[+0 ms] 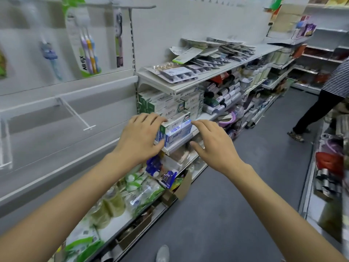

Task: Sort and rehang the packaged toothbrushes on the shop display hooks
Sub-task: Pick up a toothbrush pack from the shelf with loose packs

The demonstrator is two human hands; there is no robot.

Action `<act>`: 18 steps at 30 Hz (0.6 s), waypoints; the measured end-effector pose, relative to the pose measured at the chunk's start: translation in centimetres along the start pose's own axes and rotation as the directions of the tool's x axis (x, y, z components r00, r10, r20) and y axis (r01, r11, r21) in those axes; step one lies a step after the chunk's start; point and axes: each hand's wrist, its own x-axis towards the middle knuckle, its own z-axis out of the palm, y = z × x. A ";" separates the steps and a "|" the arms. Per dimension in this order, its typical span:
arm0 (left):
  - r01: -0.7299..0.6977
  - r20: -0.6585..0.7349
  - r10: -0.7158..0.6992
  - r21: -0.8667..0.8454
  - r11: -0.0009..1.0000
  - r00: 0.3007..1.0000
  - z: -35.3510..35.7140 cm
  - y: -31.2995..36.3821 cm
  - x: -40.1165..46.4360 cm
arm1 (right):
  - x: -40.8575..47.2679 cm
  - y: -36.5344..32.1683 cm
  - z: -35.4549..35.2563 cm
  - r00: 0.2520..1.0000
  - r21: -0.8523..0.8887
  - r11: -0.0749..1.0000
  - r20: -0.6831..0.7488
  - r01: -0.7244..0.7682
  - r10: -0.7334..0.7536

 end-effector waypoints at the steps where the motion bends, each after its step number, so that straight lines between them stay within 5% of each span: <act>1: 0.000 -0.006 0.000 -0.005 1.000 1.000 0.9 -0.1 1.6 | 1.1 1.2 0.4 1.000 -0.004 1.000 -0.001 -0.004 0.004; 18: 0.298 0.099 -0.289 -0.101 0.949 0.952 10.3 -8.7 23.8 | 21.0 16.4 5.3 0.999 0.073 0.997 0.025 -0.033 0.032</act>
